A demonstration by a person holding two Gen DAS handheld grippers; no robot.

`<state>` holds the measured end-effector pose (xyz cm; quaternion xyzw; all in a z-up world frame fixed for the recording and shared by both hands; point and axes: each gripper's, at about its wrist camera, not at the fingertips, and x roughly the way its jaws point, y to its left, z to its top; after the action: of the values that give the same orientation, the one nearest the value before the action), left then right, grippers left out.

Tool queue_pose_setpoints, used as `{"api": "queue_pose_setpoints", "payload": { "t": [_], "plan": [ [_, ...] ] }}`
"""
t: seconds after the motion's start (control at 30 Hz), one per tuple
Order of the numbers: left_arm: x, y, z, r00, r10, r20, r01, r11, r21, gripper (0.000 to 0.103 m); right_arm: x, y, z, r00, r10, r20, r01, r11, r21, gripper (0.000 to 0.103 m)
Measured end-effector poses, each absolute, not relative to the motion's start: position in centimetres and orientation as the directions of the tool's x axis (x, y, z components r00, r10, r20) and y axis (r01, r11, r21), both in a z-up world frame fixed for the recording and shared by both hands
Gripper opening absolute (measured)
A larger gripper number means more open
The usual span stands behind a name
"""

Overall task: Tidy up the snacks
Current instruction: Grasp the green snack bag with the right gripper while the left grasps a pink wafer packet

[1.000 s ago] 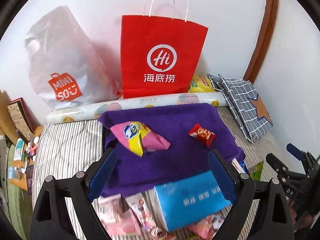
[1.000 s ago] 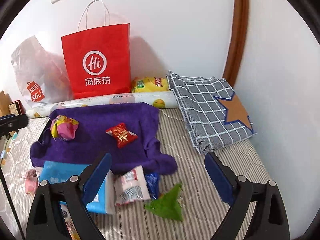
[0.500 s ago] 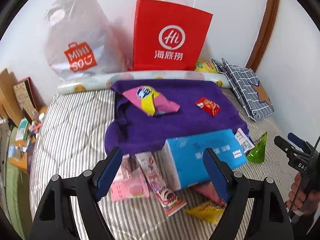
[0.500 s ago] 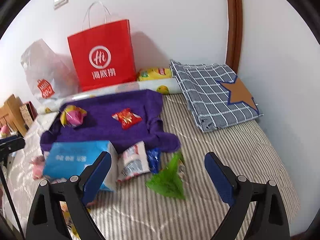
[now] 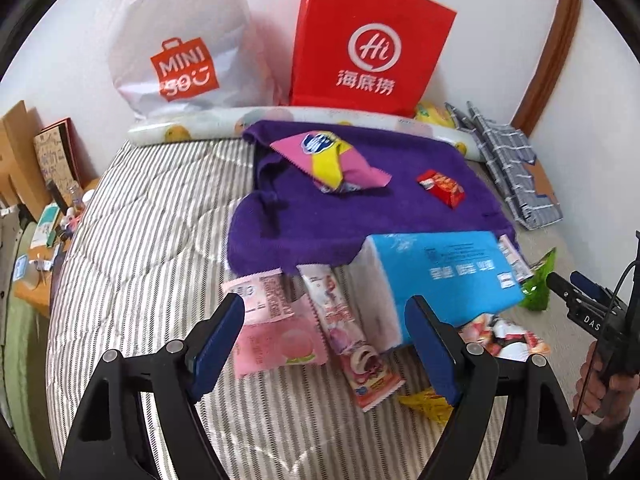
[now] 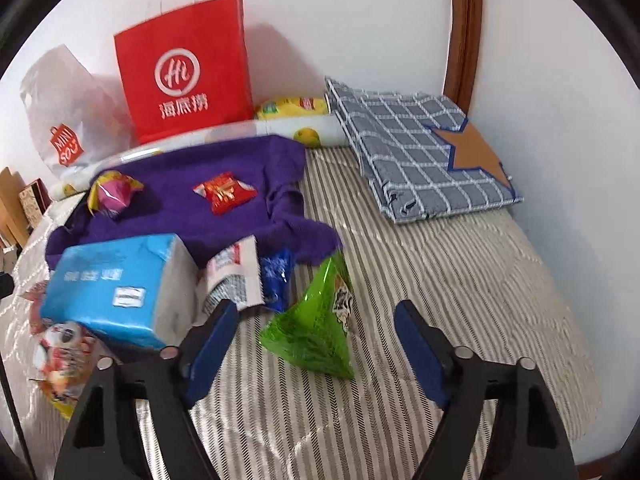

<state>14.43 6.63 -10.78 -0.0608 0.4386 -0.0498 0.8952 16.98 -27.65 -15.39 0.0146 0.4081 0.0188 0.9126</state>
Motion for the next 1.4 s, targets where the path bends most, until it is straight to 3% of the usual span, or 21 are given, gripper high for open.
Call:
{"api": "queue_pose_setpoints", "payload": {
  "t": [0.33, 0.43, 0.47, 0.67, 1.1, 1.3, 1.4],
  "plan": [
    [14.9, 8.2, -12.2, 0.596, -0.148, -0.789, -0.002, 0.983, -0.185, 0.082, 19.1, -28.7, -18.6, 0.620, 0.085, -0.780, -0.002, 0.994, 0.107, 0.069],
    [15.0, 8.8, -12.5, 0.590, -0.146, -0.794, -0.012, 0.982, -0.189, 0.082, 19.3, -28.6, -18.8, 0.628, 0.104, -0.771, -0.017, 0.993, 0.120, 0.060],
    [15.0, 8.9, -12.6, 0.589, -0.141, -0.796, -0.015, 0.983, -0.185, 0.082, 19.3, -28.5, -18.8, 0.625, 0.122, -0.771, -0.032, 0.991, 0.130, 0.051],
    [14.5, 10.4, -13.3, 0.583, -0.120, -0.803, -0.038, 0.984, -0.175, 0.082, 18.1, -29.0, -18.1, 0.625, 0.150, -0.766, -0.060, 0.988, 0.144, 0.044],
    [16.2, 11.1, -14.6, 0.569, -0.121, -0.814, -0.068, 0.979, -0.193, 0.082, 15.0, -28.1, -18.7, 0.671, 0.121, -0.732, -0.091, 0.993, 0.081, 0.043],
    [18.4, 10.9, -14.7, 0.548, -0.062, -0.834, -0.077, 0.989, -0.125, 0.082, 15.5, -28.3, -19.1, 0.668, 0.131, -0.732, -0.094, 0.991, 0.091, 0.046],
    [19.6, 10.6, -15.5, 0.507, -0.055, -0.860, -0.078, 0.991, -0.109, 0.072, 15.8, -28.5, -19.7, 0.646, 0.145, -0.749, -0.089, 0.989, 0.115, 0.050]
  ]
}}
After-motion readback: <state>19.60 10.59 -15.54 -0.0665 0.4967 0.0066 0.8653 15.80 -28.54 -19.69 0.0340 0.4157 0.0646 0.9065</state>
